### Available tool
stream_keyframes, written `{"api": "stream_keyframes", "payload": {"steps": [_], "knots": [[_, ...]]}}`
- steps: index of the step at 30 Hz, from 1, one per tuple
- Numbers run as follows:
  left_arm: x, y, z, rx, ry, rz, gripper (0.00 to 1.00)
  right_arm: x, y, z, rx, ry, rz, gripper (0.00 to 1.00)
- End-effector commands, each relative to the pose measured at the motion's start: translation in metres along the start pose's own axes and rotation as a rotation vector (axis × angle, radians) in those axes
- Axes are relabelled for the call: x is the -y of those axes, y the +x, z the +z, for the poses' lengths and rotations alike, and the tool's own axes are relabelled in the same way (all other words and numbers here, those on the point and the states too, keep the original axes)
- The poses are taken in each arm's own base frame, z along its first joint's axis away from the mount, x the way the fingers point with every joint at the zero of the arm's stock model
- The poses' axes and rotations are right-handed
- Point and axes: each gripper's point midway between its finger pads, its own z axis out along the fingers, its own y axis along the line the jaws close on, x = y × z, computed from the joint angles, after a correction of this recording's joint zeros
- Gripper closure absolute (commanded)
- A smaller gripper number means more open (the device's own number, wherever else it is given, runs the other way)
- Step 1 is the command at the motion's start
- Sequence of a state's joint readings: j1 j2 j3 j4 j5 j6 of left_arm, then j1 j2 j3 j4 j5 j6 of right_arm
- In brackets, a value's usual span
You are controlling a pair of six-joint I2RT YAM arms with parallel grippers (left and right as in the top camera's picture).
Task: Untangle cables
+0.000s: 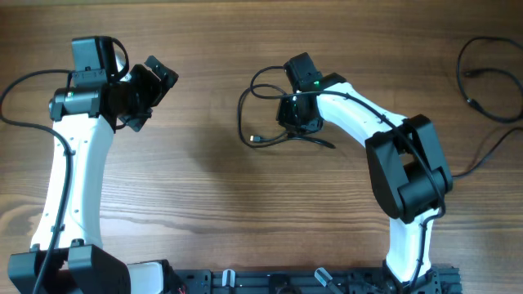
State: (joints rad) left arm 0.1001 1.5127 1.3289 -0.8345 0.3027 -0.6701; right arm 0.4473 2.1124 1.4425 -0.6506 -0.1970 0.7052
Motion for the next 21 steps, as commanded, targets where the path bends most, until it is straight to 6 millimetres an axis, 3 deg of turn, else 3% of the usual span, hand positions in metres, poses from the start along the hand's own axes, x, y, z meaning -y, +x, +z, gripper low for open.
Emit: {"api": "stream_keyframes", "payload": {"steps": [1, 2, 5, 7, 9, 13, 21], "knots": [[-0.002, -0.004, 0.001, 0.01, -0.012, 0.007, 0.0, -0.013, -0.013, -0.011, 0.011, -0.033, -0.106, 0.96], [-0.002, -0.004, 0.001, 0.01, -0.012, 0.007, 0.0, -0.019, -0.02, -0.025, 0.032, -0.043, -0.155, 0.96], [-0.002, -0.004, 0.001, 0.01, -0.012, 0.007, 0.0, -0.046, -0.046, -0.092, 0.121, -0.102, -0.349, 0.96], [-0.002, -0.004, 0.001, 0.01, -0.012, 0.007, 0.0, -0.068, -0.047, -0.136, 0.146, -0.167, -0.515, 0.96], [-0.002, -0.004, 0.001, 0.01, -0.012, 0.007, 0.0, -0.071, -0.035, -0.167, 0.128, -0.168, -0.623, 0.96], [-0.002, -0.004, 0.001, 0.01, -0.012, 0.007, 0.0, -0.045, 0.004, -0.169, -0.046, -0.116, -0.668, 0.96], [-0.002, -0.004, 0.001, 0.01, -0.012, 0.007, 0.0, 0.0, 0.063, -0.119, -0.306, -0.03, -0.639, 0.95]]}}
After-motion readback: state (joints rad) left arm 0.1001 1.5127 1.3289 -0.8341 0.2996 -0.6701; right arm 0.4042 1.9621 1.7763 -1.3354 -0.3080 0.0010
